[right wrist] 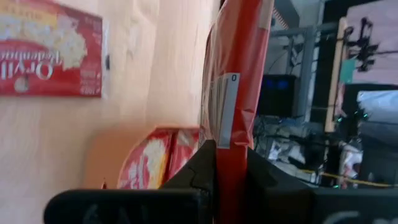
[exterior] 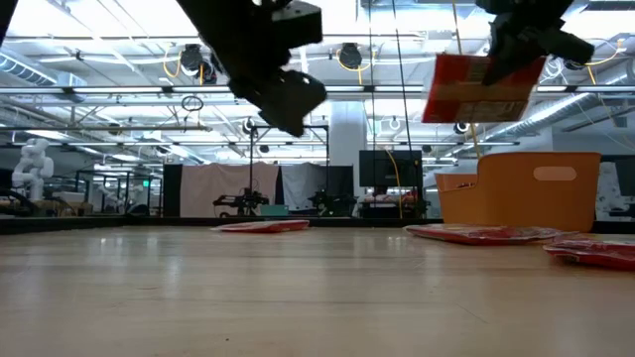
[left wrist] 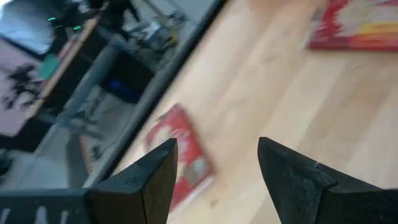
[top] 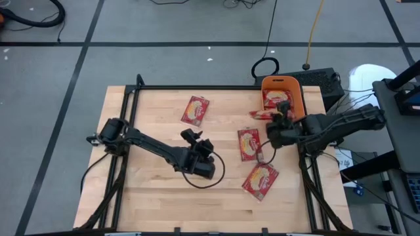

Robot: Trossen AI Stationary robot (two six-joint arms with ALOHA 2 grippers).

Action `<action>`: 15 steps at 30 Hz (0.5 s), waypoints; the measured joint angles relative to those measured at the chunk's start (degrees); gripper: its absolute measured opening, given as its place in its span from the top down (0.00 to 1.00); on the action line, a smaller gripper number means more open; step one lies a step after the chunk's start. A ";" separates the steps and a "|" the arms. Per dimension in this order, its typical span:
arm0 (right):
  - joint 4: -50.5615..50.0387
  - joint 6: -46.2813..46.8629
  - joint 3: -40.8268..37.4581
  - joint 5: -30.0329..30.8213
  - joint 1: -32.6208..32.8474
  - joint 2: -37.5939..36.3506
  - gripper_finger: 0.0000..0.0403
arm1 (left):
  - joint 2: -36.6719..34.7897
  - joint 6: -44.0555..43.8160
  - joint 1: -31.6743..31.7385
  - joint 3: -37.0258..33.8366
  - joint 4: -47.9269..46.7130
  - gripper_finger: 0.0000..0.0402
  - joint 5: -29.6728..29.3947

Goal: Sort popcorn bags into baskets
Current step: Put the red popcorn bag into the orange container

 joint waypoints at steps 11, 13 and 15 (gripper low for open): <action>-5.31 1.90 -2.85 -0.21 -4.82 -8.60 0.93 | 0.00 26.43 2.03 -8.01 40.28 0.44 16.04; -5.36 1.57 -5.86 -0.23 -5.93 -10.73 0.93 | 0.00 29.60 2.16 -8.86 46.07 0.44 18.56; -5.29 0.49 -9.14 -0.27 -6.83 -12.99 0.93 | 0.00 31.86 2.15 -9.67 49.79 0.44 20.22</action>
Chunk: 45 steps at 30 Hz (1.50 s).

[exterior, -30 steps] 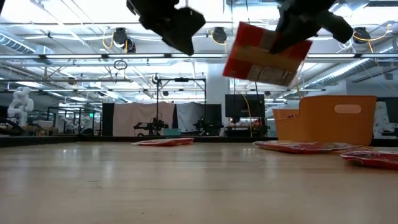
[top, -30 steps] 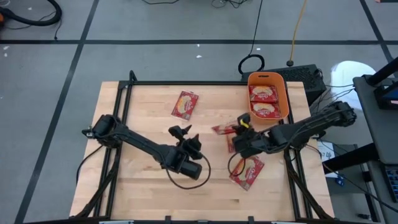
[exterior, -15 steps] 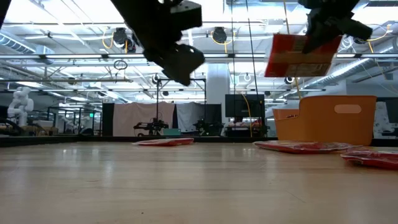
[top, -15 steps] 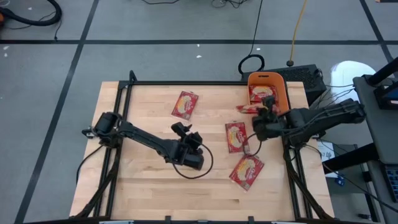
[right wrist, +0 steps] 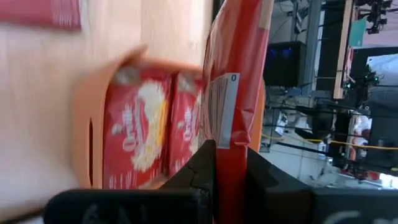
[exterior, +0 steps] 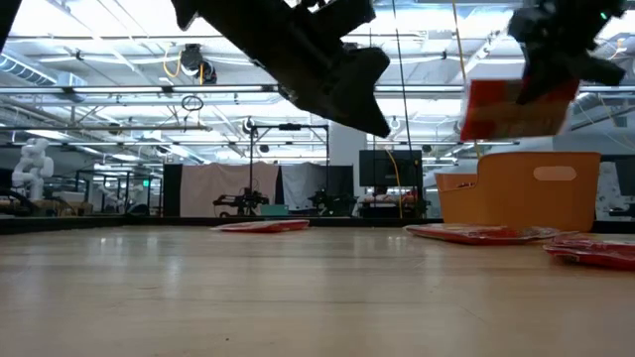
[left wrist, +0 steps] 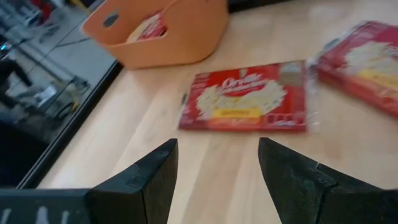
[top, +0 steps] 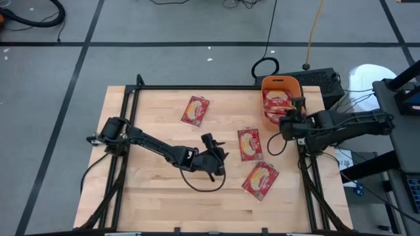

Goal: Sort popcorn bags into baskets
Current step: Put the red popcorn bag into the orange container

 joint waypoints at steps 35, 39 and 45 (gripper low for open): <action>27.67 -33.35 -20.47 -15.08 -26.35 -9.39 0.93 | 0.00 4.25 2.29 -0.25 7.92 0.44 5.42; 26.73 -33.50 -20.47 -17.09 -28.09 -9.39 0.92 | 0.00 4.21 2.28 -0.25 7.93 0.44 5.42; 25.99 -31.94 -20.47 -22.14 -29.65 -9.41 0.77 | 0.00 4.15 2.29 -0.25 7.91 0.44 5.42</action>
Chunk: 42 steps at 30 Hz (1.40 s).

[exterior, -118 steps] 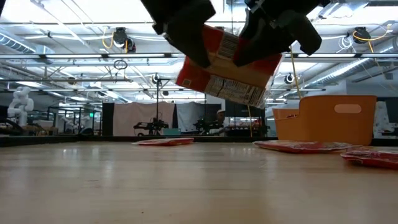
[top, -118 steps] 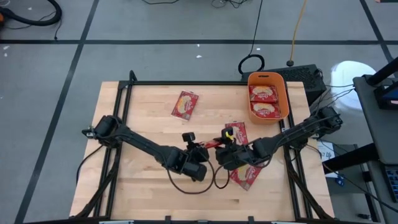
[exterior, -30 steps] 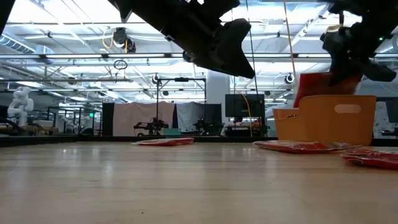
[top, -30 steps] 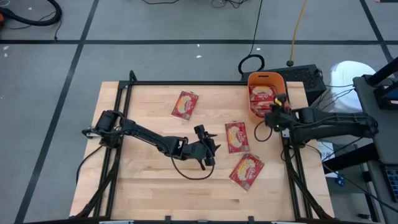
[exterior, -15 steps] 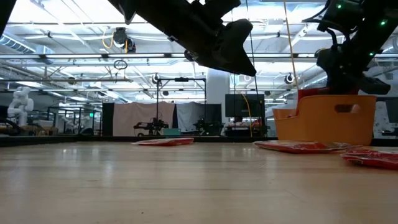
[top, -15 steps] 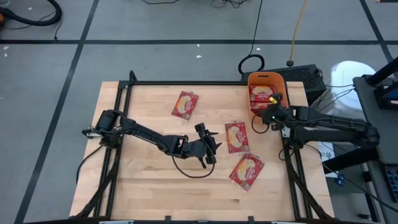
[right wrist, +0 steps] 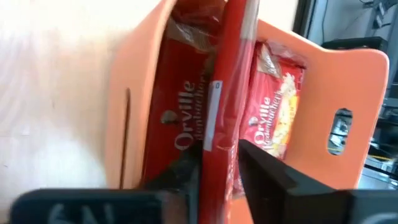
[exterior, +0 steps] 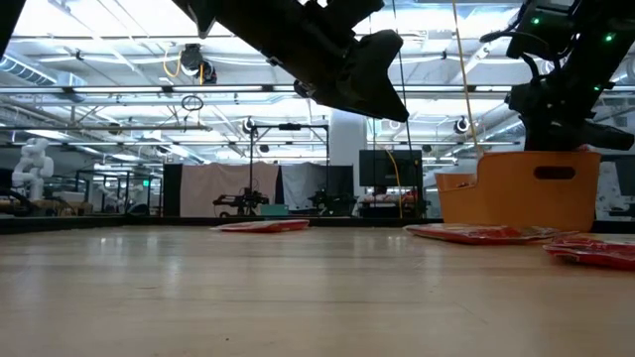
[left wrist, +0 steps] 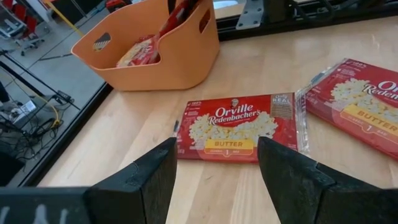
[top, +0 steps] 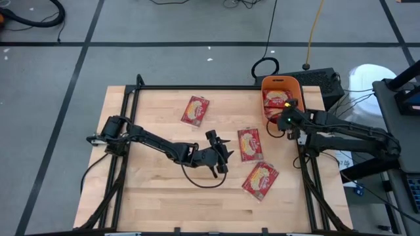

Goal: Sort popcorn bags into baskets
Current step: Put the red popcorn bag into the orange container

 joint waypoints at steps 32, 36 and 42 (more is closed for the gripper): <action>12.85 29.34 8.01 -14.14 1.94 0.02 0.95 | 0.02 -0.72 0.02 0.00 -1.20 0.44 0.00; 19.83 33.17 9.51 -18.75 5.65 -0.20 0.98 | 0.02 -1.02 0.25 0.00 -2.31 0.44 -0.40; 22.17 38.67 9.38 -16.84 14.80 2.40 0.97 | 0.02 -5.14 1.74 0.00 -8.70 0.44 -1.07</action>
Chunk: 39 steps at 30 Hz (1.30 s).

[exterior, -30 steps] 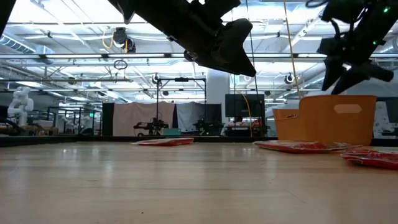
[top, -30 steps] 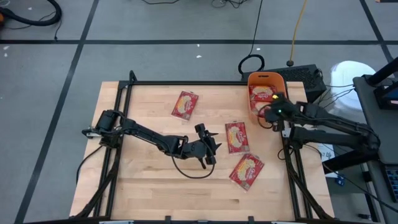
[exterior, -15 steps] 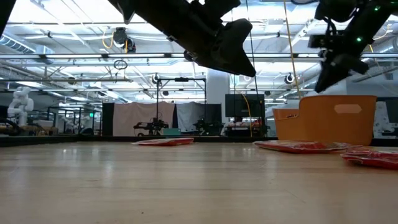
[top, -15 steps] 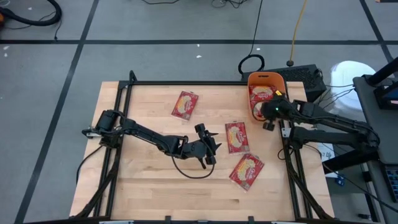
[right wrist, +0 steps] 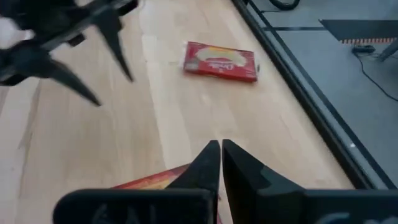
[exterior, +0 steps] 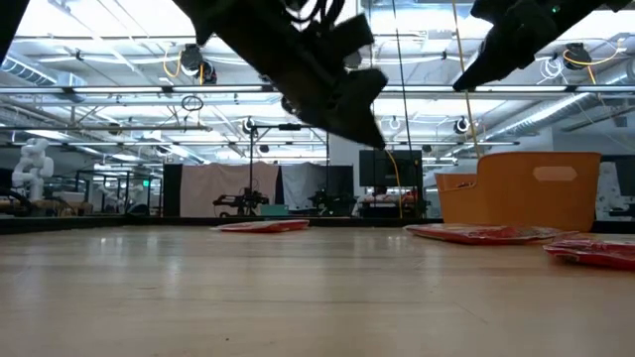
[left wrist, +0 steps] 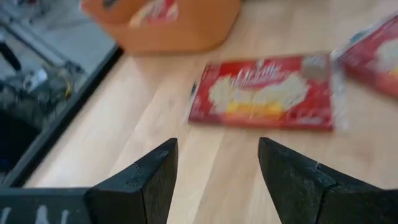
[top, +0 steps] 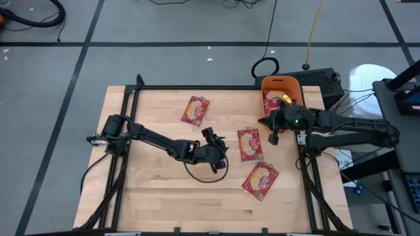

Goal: Sort popcorn bags into baskets
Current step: Put the red popcorn bag into the orange container

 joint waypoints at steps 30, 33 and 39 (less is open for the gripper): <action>15.60 37.44 -13.73 30.37 28.55 31.21 0.95 | 0.02 -12.89 -10.10 0.00 0.50 0.44 0.29; 17.05 38.35 -13.73 30.08 27.81 34.40 0.95 | 0.02 -13.27 -10.38 0.00 0.50 0.44 0.30; 24.30 34.77 -13.73 26.31 27.39 40.69 0.96 | 0.02 -13.82 -10.37 0.00 0.53 0.44 0.28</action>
